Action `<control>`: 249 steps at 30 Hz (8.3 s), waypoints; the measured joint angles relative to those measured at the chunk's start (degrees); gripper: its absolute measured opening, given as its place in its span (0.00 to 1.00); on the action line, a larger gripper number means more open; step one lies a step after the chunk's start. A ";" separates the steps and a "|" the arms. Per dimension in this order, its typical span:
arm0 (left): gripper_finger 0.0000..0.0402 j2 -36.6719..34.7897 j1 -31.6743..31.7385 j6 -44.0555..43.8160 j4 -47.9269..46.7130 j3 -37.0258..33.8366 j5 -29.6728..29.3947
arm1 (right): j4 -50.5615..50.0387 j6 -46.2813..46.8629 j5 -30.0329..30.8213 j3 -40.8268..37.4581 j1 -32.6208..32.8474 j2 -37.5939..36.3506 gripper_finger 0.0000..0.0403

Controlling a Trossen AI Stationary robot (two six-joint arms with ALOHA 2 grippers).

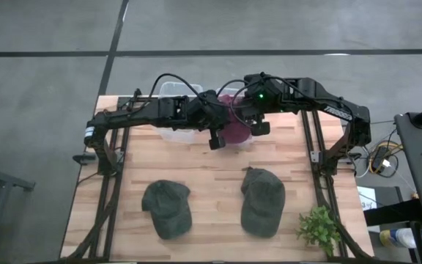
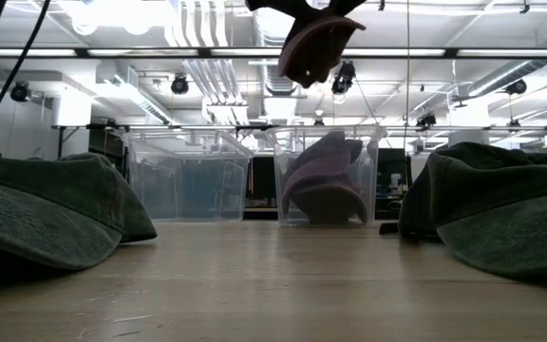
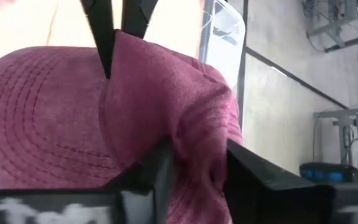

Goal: Pick & Place hat
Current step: Put the red cap into the right transparent bin, then put the right gray cap into the left transparent bin

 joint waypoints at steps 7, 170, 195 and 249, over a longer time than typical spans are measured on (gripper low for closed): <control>0.00 0.00 0.04 0.00 0.80 -0.01 -0.02 | 0.04 1.77 1.41 -0.02 0.00 0.00 0.10; 0.42 -22.21 -1.40 -24.37 -15.67 -24.37 -15.56 | 16.79 4.65 -20.35 -17.33 -20.34 18.95 0.02; 0.42 -22.14 -1.38 -23.41 -11.19 -27.32 -15.43 | 13.65 1.99 -26.77 -17.44 -20.72 17.88 0.02; 0.42 -26.60 -15.72 -47.46 -29.32 -34.69 -8.46 | 12.94 45.85 -12.54 -37.13 20.34 -25.32 0.02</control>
